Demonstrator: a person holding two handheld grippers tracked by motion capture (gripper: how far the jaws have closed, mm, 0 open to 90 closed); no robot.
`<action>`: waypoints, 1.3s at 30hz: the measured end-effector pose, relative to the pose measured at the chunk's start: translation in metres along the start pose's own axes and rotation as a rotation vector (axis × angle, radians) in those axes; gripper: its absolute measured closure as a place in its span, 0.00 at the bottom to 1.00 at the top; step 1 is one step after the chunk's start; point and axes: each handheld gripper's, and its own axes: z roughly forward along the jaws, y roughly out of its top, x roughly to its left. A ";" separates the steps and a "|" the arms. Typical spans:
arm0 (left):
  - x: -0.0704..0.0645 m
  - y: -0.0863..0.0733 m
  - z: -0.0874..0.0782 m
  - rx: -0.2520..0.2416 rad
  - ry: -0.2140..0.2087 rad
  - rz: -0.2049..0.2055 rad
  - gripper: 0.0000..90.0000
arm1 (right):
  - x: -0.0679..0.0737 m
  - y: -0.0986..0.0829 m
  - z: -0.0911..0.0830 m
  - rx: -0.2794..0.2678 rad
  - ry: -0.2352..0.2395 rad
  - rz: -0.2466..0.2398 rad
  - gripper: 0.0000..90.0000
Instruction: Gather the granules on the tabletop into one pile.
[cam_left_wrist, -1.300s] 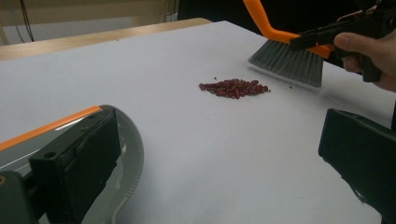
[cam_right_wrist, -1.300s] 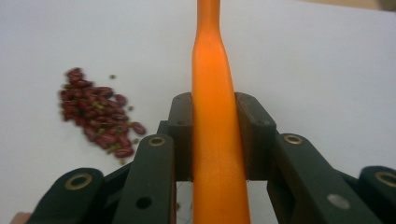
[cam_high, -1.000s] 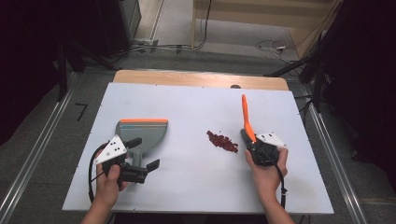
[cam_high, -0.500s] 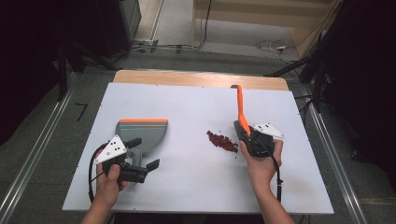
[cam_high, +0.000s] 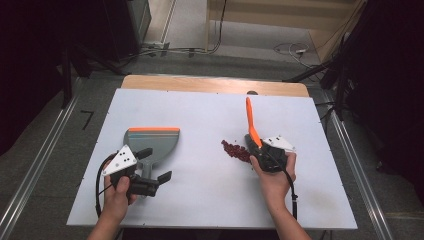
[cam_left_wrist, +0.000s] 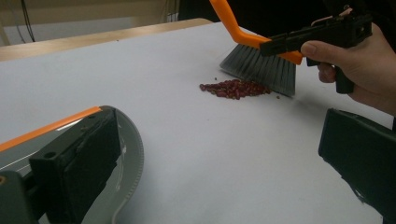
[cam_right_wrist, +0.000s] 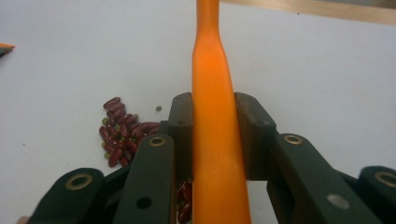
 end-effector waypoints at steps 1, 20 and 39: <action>0.000 0.000 0.000 -0.002 0.000 0.000 0.00 | -0.002 0.002 -0.001 -0.010 -0.005 -0.007 0.77; 0.001 -0.001 0.000 0.002 0.003 -0.002 0.00 | -0.014 0.018 0.021 0.022 0.321 -0.337 0.76; 0.000 -0.002 -0.001 -0.009 0.023 0.000 0.00 | -0.056 0.012 -0.038 -0.109 0.329 -0.128 0.76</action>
